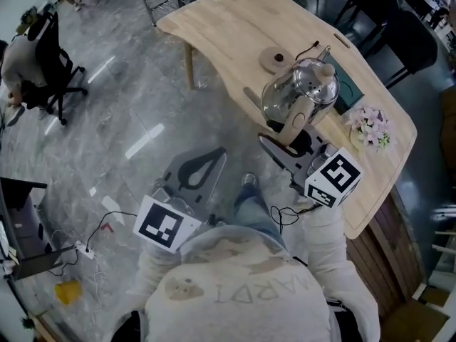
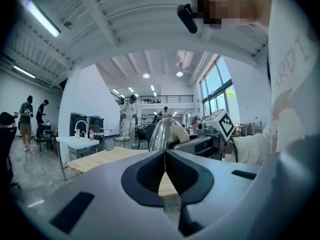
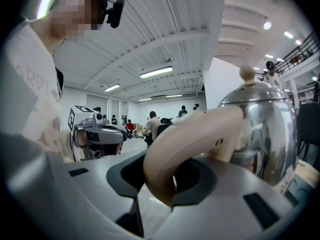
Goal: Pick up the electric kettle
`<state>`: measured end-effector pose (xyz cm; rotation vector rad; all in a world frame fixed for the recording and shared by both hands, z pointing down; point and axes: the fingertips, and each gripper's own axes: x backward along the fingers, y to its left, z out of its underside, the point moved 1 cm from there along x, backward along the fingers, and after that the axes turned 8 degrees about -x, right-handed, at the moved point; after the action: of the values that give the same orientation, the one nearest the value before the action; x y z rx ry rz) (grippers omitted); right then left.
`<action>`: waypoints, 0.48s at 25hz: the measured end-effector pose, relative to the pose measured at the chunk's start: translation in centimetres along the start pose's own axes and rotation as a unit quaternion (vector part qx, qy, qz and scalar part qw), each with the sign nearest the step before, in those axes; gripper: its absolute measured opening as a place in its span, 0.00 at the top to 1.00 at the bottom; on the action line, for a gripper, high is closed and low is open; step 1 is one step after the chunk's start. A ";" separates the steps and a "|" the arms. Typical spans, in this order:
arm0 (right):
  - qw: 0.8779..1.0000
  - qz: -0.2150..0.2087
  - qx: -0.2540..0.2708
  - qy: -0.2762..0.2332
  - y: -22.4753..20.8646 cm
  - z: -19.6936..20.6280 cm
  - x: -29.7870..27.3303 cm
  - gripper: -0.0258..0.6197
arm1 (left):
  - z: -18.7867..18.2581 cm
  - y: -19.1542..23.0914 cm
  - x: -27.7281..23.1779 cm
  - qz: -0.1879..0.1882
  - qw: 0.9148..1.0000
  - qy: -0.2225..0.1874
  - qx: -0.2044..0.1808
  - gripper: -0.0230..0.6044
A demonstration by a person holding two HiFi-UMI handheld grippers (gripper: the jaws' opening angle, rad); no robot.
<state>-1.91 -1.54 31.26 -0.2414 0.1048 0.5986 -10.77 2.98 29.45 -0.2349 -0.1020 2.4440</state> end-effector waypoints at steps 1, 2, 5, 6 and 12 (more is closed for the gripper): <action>1.000 0.005 0.002 -0.001 1.4 0.1 0.4 0.77 | 0.0 -0.7 1.4 0.001 1.000 -0.003 -0.002 0.94; 1.000 0.010 0.004 -0.002 2.8 0.3 0.8 0.77 | 0.1 -1.2 2.7 0.002 1.000 -0.005 -0.005 0.94; 1.000 0.019 0.009 -0.006 6.7 0.6 1.6 0.77 | 0.3 -2.6 6.3 0.005 1.000 -0.010 -0.012 0.94; 1.000 0.022 0.011 -0.006 8.0 0.7 1.8 0.77 | 0.3 -3.0 7.3 0.007 1.000 -0.012 -0.012 0.94; 0.999 0.030 0.015 -0.011 13.9 1.4 3.4 0.77 | 0.4 -5.5 10.9 0.027 0.999 -0.022 -0.009 0.94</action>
<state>-7.02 11.80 29.31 -0.2032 0.0999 0.6580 -15.72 14.16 29.00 -0.1943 -0.1376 2.5041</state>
